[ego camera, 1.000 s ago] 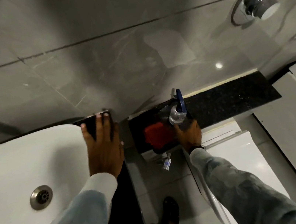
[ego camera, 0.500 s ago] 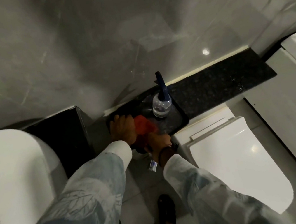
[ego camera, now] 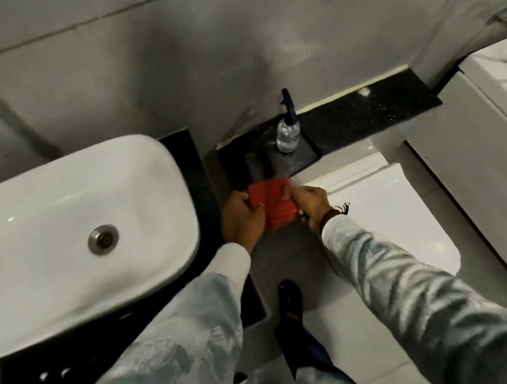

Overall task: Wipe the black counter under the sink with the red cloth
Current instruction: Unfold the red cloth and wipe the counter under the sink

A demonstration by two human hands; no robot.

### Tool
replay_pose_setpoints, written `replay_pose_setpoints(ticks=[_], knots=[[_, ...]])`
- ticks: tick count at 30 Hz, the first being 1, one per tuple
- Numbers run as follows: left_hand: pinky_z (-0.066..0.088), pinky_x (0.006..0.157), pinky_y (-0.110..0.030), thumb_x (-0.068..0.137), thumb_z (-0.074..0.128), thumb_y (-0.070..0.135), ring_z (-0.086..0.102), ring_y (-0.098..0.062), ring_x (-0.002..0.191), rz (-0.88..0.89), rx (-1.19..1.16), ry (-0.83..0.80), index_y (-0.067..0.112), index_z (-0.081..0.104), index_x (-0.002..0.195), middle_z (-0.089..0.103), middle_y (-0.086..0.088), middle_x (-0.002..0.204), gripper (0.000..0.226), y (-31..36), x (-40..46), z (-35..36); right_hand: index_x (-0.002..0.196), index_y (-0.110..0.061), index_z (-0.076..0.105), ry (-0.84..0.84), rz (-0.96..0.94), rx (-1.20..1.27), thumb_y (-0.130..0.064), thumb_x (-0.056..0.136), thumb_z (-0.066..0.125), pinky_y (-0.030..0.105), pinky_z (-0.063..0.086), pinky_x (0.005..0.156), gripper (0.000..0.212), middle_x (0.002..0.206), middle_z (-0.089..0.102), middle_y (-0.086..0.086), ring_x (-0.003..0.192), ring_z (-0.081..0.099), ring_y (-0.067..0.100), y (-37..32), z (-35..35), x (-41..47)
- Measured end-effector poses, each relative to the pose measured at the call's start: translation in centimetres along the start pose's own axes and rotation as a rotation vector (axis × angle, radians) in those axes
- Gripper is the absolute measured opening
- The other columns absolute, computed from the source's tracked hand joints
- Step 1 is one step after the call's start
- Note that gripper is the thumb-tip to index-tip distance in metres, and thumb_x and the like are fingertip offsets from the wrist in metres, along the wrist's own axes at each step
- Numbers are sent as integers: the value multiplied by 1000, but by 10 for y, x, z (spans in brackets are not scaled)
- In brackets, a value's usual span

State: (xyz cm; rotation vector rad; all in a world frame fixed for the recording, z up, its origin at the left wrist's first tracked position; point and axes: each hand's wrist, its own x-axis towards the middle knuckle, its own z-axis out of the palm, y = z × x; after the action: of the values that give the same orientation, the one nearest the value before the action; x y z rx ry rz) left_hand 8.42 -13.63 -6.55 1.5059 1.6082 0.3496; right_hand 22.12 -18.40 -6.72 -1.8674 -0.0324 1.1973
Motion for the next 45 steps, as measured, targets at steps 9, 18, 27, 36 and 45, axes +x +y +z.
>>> replay_pose_setpoints(ticks=[9, 18, 27, 36, 45], knots=[[59, 86, -39, 81, 75, 15, 72, -31, 95, -92, -163, 198, 12, 70, 103, 76, -11, 100, 23, -130, -136, -44, 76, -18, 74, -148, -83, -420, -23, 80, 80, 19, 30, 39, 9, 57, 56, 2, 37, 40, 14, 128, 20, -87], [32, 121, -48, 93, 54, 22, 38, -37, 146, 311, 458, 137, 8, 35, 154, 39, -16, 159, 65, -166, -155, -35, 111, -15, 71, 144, -433, -734, -35, 87, 66, 42, 57, 92, 32, 108, 77, 16, 107, 70, 39, 89, 36, -110], [14, 129, -47, 101, 33, 35, 7, -27, 159, 528, 585, 63, 11, 10, 161, 13, -8, 171, 68, -200, -145, 21, 161, -25, 25, -27, -1201, -1225, -52, 93, 49, 55, 26, 122, 77, 160, 43, 7, 150, 37, 30, 14, 146, -92], [10, 130, -45, 103, 26, 34, 2, -28, 159, 252, 684, 282, 15, 9, 162, 9, -8, 171, 64, -286, -120, -82, 162, -38, 9, -173, -1242, -1357, -60, 97, 35, 57, 7, 129, 73, 171, 23, 6, 159, 18, 26, 31, 173, -83], [-3, 128, -42, 104, 21, 38, -9, -21, 159, 220, 598, 186, 19, -3, 162, -9, 2, 171, 65, -303, -137, -109, 161, -44, 0, -280, -1227, -1431, -79, 90, 21, 56, -1, 129, 82, 173, 12, 6, 161, 7, 28, 56, 206, -123]])
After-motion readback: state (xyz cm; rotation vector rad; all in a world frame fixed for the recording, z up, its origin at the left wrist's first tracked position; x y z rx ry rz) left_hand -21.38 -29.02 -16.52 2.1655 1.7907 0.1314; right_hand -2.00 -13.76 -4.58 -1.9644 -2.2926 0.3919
